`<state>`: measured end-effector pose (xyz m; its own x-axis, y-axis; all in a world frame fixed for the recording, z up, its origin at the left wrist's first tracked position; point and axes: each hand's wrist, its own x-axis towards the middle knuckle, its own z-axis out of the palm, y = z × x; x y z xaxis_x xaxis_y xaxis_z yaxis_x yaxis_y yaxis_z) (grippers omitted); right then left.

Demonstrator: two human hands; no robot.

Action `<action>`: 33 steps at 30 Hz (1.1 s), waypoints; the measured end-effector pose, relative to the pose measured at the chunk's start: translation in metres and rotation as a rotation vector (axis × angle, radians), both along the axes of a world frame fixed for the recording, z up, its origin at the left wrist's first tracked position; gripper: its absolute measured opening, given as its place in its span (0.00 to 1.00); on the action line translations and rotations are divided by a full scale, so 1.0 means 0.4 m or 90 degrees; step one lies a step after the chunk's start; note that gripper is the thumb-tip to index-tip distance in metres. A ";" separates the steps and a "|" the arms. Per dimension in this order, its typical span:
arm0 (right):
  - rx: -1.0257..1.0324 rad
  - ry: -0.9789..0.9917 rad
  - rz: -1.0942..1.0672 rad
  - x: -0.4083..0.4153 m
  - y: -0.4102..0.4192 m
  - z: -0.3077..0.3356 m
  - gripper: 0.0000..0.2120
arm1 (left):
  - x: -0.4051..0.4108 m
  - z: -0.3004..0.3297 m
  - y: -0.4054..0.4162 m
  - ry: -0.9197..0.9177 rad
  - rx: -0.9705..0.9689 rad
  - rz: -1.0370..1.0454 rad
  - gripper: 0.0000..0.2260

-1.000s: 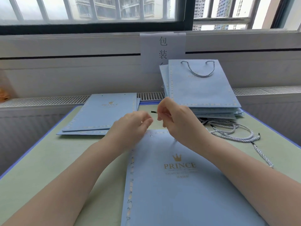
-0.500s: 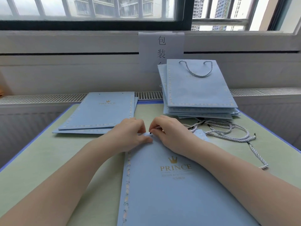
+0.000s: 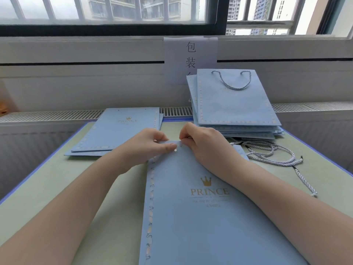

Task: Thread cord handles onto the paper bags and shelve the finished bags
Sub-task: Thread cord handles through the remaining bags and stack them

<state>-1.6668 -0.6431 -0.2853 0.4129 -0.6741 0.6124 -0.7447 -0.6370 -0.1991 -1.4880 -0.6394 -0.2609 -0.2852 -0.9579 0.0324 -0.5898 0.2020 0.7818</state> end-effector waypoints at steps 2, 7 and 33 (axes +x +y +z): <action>-0.095 0.017 -0.003 0.002 0.001 0.007 0.05 | -0.006 -0.008 -0.003 0.020 0.008 0.006 0.08; -0.097 -0.002 0.067 0.038 0.019 0.003 0.02 | -0.014 -0.013 -0.005 0.062 0.009 0.006 0.10; 0.073 -0.020 0.103 0.045 0.044 0.017 0.10 | 0.040 0.012 -0.006 0.041 0.137 -0.109 0.15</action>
